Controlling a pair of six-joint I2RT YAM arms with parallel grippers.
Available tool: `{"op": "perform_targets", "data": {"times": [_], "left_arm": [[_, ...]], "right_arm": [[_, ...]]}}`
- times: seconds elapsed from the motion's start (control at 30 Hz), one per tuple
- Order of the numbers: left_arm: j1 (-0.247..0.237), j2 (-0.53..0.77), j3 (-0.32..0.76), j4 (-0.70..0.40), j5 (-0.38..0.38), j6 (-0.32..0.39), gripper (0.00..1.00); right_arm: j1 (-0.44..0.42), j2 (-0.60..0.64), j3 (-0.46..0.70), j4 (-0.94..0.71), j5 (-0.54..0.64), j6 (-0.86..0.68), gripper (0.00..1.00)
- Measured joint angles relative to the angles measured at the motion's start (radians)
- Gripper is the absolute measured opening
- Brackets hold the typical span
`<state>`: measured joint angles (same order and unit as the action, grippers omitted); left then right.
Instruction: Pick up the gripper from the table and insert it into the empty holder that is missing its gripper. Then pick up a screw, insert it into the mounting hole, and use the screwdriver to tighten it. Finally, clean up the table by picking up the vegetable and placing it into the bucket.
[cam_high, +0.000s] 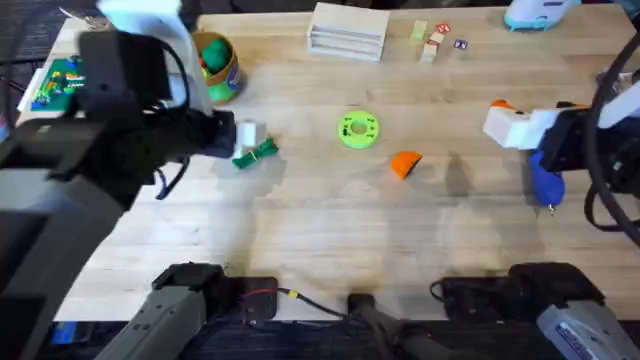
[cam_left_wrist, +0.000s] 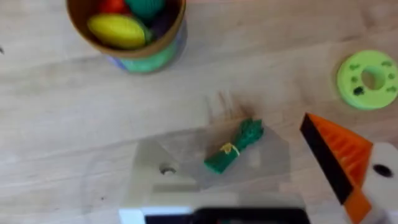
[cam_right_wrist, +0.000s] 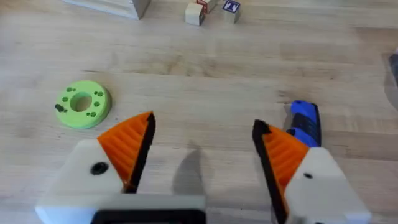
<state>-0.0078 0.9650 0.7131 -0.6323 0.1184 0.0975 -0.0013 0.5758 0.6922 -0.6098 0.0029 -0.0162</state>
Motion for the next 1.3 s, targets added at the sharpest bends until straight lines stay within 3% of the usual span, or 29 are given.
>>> {"op": "perform_targets", "data": {"times": [0.03,0.07,0.13,0.2,0.23,0.27,0.3,0.33,0.37,0.4,0.43,0.7,1.0,1.2,1.3], "left_arm": [[0.0,-0.028,0.024,0.0,0.009,0.0,0.903],[0.0,-0.055,0.046,0.003,0.017,0.0,0.969],[0.0,-0.109,0.085,0.01,0.024,-0.001,0.958],[0.0,-0.169,0.109,0.016,0.03,0.0,0.649],[0.0,-0.249,0.116,0.012,0.037,0.0,0.192],[0.0,-0.275,0.116,0.01,0.039,0.002,0.057],[0.0,-0.301,0.116,0.009,0.04,0.008,0.071],[0.0,-0.322,0.116,0.008,0.042,0.007,0.221],[0.0,-0.384,0.116,0.008,0.043,0.007,0.689],[0.0,-0.403,0.116,0.008,0.043,0.007,0.853],[0.0,-0.417,0.116,0.007,0.044,0.004,0.953],[0.0,-0.444,0.116,-0.001,0.047,0.005,0.992],[0.0,-0.444,0.116,-0.141,0.051,0.005,0.993],[0.0,-0.444,0.116,-0.133,0.086,0.005,0.992],[-0.001,-0.444,0.111,-0.05,0.096,0.005,0.992]], "right_arm": [[0.0,0.0,0.0,0.0,0.0,0.0,0.991],[0.0,0.0,0.0,0.0,0.0,0.0,0.991],[0.0,0.0,0.0,0.0,0.0,0.0,0.991],[0.0,0.0,0.0,0.0,0.0,0.0,0.991],[0.0,0.0,0.0,0.0,0.0,0.0,0.991],[0.0,0.0,0.0,0.0,0.0,0.0,0.991],[0.0,0.0,0.0,0.0,0.0,0.0,0.991],[0.0,0.0,0.0,0.0,0.0,0.0,0.991],[0.0,0.0,0.0,0.0,0.0,0.0,0.991],[0.0,0.0,0.0,0.0,0.0,0.0,0.991],[0.0,0.0,0.0,0.0,0.0,0.0,0.991],[0.0,0.0,0.0,0.0,0.0,0.0,0.991],[0.0,0.0,0.0,0.0,0.0,0.0,0.992],[0.0,0.0,0.0,0.0,0.0,0.0,0.992],[0.0,0.0,0.0,0.0,0.0,-0.003,0.991]]}}
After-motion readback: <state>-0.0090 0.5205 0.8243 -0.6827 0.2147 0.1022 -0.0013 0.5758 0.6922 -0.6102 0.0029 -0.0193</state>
